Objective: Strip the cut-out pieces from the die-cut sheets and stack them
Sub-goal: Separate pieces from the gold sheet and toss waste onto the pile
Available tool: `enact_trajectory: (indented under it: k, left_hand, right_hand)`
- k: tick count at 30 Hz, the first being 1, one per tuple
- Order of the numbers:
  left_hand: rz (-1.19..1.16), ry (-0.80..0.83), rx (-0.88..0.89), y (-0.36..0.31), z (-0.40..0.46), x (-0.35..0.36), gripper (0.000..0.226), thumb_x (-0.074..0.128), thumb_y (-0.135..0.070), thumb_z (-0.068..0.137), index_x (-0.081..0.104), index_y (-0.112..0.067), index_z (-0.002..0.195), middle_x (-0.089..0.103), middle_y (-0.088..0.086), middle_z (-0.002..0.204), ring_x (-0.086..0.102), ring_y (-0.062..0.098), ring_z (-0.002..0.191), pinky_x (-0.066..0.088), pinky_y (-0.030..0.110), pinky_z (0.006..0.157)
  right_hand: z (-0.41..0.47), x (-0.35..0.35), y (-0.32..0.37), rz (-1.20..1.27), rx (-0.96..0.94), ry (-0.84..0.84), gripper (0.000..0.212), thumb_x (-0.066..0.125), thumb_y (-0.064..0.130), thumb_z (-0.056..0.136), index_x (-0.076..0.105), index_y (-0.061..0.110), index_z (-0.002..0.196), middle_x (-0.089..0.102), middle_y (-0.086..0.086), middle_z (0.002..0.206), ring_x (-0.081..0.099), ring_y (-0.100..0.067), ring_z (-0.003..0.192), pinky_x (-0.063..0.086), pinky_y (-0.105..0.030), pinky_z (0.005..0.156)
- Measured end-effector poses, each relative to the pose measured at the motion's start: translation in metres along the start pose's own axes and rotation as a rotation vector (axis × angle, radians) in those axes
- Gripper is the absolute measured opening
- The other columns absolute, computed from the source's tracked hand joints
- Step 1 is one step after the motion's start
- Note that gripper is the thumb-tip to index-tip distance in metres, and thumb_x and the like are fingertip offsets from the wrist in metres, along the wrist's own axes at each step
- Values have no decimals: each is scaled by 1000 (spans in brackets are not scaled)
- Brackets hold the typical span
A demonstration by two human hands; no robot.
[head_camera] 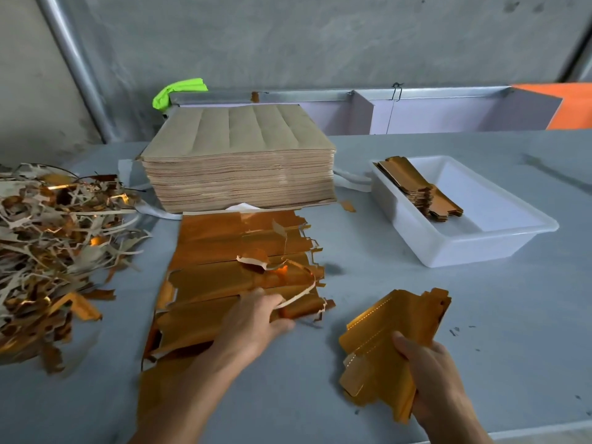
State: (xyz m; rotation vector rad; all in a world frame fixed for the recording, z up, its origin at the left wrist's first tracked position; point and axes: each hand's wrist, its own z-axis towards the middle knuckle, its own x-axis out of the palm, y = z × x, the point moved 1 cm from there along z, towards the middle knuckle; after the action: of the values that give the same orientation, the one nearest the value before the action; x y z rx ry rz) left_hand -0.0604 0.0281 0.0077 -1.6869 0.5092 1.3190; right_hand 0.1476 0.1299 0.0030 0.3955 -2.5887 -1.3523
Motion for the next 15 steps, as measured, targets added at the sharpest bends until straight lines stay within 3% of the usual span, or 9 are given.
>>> enact_trajectory:
  k: [3,5,7,9,12,15]
  left_hand:
    - [-149,-105,-24,3,3,-5,37,60,-27,91,45,-17,59,43,-5,55,43,14,53,23,22,48]
    - [-353,-194,-61,2,1,-13,40,60,-20,90,44,-12,55,35,-6,52,32,9,50,20,21,47]
    - [-611,-231,-119,0,-1,-20,24,63,-19,89,62,-8,67,50,-5,58,43,9,56,29,22,54]
    - [-820,-218,-164,-5,-5,-25,14,62,-18,90,68,-9,81,58,-12,57,50,3,53,36,16,52]
    - [-916,-128,-157,-18,-13,-26,13,57,-17,93,67,-10,88,43,-16,37,41,1,36,28,8,38]
    - [-985,-82,-179,-30,-15,-19,14,55,-20,95,67,-15,101,41,-17,37,40,-1,32,27,6,36]
  right_hand:
    - [0,2,2,-29,-41,15,27,54,21,96,50,12,121,63,-13,109,59,-38,100,46,-58,90]
    - [-1,6,3,-82,-86,15,10,53,16,96,55,9,103,65,-11,89,63,-35,84,52,-51,78]
    - [-1,15,6,-156,-147,-15,13,52,10,95,58,7,84,65,-16,75,65,-36,76,55,-51,73]
    - [-4,32,11,-239,-234,-25,16,50,8,94,56,10,79,64,-17,71,66,-34,68,57,-46,67]
    - [-7,62,15,-346,-372,22,15,45,8,94,59,11,87,68,-12,79,68,-29,70,57,-45,68]
    - [-11,88,11,-316,-389,127,22,42,9,97,60,15,87,69,-12,85,68,-26,77,57,-46,75]
